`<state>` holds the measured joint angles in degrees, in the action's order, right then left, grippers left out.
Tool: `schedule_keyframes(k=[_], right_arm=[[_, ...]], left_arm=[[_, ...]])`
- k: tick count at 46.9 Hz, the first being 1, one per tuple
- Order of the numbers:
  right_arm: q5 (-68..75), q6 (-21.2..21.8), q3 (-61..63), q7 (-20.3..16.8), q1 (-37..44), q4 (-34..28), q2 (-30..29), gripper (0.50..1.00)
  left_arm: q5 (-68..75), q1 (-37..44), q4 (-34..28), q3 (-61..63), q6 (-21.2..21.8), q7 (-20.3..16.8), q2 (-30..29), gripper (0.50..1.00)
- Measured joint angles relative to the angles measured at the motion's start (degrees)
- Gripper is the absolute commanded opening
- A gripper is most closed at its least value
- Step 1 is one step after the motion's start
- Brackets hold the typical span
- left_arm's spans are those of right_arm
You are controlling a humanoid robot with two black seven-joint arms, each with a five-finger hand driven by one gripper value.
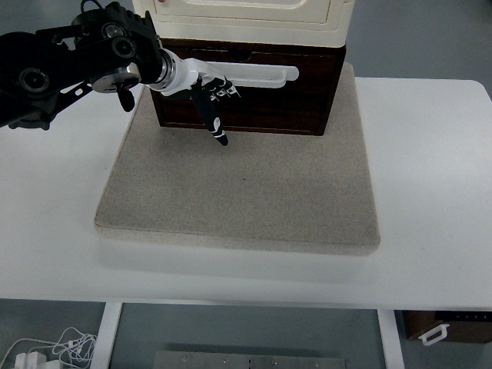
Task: Close drawer under combined cabinet
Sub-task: 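Press the left hand against the drawer front until it sits flush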
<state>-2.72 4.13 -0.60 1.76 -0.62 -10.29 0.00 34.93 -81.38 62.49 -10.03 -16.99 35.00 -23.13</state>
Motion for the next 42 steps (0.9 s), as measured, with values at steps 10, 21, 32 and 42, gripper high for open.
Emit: schedule_keyframes(k=[10, 21, 32, 42], right_arm=[[0.00, 0.00, -0.01, 0.00, 0.00, 0.00, 0.00, 0.952], [0.00, 0.00, 0.01, 0.00, 0.01, 0.00, 0.00, 0.952], [0.00, 0.01, -0.01, 0.01, 0.00, 0.01, 0.00, 0.952], [0.00, 0.01, -0.01, 0.00, 0.00, 0.02, 0.00, 0.952]], left_arm=[[-0.07, 0.09, 0.30, -0.89, 0.03, 0.00, -0.08, 0.986], [-1.08, 0.63, 1.83, -2.83, -2.55, 0.00, -0.14, 0.996], [-2.30, 4.12, 4.55, -11.18, -11.96, -0.58, 0.15, 0.996], [-5.11, 4.43, 4.87, -17.32, -12.45, -7.75, 0.63, 0.996]])
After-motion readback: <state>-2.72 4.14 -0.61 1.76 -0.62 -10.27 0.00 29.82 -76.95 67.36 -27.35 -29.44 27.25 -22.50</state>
